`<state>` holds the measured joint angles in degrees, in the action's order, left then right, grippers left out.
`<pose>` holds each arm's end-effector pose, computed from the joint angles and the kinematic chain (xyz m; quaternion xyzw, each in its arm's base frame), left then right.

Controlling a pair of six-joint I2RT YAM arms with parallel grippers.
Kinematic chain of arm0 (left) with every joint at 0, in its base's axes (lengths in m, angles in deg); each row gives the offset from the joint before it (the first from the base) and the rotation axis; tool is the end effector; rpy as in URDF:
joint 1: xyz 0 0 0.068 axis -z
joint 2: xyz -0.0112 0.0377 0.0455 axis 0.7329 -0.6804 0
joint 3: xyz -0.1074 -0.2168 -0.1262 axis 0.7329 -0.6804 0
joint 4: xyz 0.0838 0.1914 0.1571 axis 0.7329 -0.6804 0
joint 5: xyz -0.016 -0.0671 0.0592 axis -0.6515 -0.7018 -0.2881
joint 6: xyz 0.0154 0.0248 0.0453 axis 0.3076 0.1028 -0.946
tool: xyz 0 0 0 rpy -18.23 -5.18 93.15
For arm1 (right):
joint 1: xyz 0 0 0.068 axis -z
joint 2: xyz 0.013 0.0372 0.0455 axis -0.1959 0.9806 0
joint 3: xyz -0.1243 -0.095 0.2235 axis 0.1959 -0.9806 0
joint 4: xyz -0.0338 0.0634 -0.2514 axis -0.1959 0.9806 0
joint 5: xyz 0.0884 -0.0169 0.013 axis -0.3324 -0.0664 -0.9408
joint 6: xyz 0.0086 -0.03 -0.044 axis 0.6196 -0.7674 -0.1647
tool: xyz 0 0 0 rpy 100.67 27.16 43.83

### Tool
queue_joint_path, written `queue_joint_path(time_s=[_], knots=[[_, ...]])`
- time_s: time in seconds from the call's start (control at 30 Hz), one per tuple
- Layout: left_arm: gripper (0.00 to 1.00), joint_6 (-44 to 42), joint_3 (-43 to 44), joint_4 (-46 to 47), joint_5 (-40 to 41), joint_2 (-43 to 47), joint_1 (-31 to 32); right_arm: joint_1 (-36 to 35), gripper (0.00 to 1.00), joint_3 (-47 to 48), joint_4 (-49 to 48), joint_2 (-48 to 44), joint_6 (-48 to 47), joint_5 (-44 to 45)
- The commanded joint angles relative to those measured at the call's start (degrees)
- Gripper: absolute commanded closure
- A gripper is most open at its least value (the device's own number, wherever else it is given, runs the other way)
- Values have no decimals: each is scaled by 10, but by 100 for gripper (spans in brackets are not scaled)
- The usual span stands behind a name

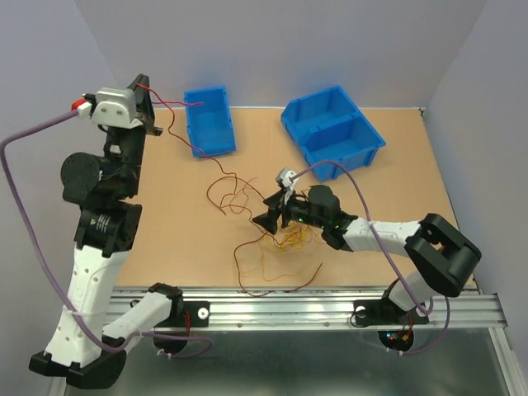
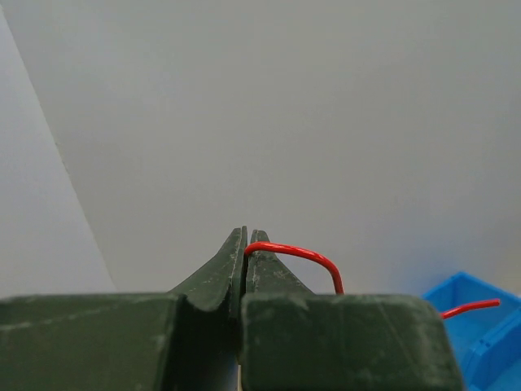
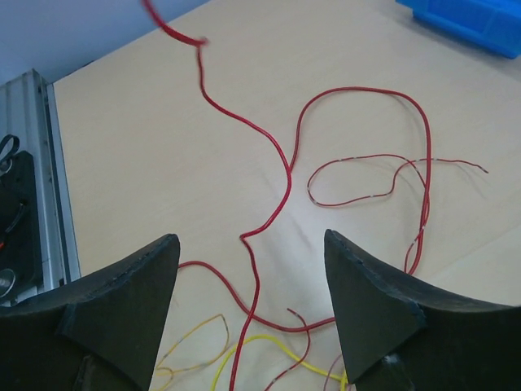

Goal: Untangle the cables

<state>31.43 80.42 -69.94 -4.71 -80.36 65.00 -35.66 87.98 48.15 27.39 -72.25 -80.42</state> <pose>0.1354 -0.0409 0.5440 0.0950 0.4380 -0.0052 0.8939 0.2053 0.2374 0.2212 -0.3542 0.6596 0.4115 0.5198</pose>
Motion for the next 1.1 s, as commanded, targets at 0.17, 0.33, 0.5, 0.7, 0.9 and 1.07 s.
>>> queue_joint_path(time_s=[0.17,0.33,0.5,0.7,0.9,1.07], knots=[[100,14,69,0,-17,39,-2,-8,25,101,4,98,-12,-21],[100,21,65,-5,-22,41,-2,-9,99,126,3,113,4,-44],[100,21,18,2,-20,35,-2,-9,99,113,3,70,17,-65],[100,63,-113,31,-115,18,-2,-9,99,104,35,-20,15,-49],[100,100,-234,67,-361,-14,-2,-9,99,106,58,-107,10,42],[94,92,-290,95,-529,-26,-2,-9,99,122,90,-162,11,79]])
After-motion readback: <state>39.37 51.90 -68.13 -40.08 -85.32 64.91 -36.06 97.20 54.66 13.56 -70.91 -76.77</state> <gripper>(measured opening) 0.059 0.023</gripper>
